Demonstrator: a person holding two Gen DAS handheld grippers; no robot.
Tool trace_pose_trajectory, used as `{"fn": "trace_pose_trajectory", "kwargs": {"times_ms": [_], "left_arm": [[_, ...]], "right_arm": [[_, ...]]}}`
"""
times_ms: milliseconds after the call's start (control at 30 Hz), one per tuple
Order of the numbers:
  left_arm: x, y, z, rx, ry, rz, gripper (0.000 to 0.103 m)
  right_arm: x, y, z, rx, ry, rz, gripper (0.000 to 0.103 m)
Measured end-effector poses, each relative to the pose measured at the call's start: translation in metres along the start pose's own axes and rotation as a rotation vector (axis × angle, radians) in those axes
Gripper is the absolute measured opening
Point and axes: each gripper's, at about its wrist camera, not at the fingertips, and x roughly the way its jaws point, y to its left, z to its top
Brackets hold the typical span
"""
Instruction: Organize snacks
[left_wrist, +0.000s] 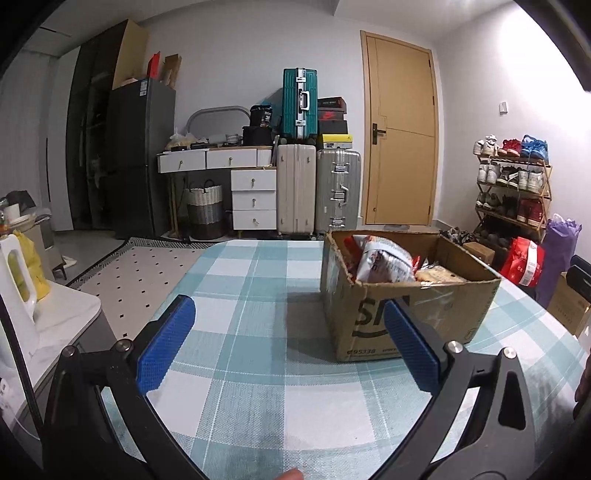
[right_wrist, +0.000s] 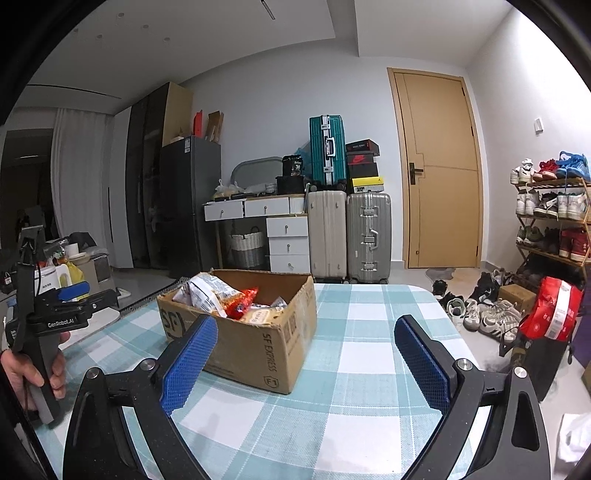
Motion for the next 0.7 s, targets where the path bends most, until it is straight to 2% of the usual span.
{"fn": "trace_pose_trajectory", "kwargs": {"times_ms": [167, 433, 700], "left_arm": [[0.006, 0.000, -0.013, 0.006, -0.014, 0.003, 0.102], [0.010, 0.002, -0.036, 0.011, -0.012, -0.005, 0.102], [0.012, 0.000, -0.042, 0.013, -0.011, -0.003, 0.102]], "right_arm": [[0.008, -0.005, -0.012, -0.007, 0.012, -0.013, 0.099], [0.025, 0.006, -0.015, -0.050, 0.093, -0.016, 0.102], [0.026, 0.006, -0.018, -0.049, 0.088, -0.013, 0.103]]}}
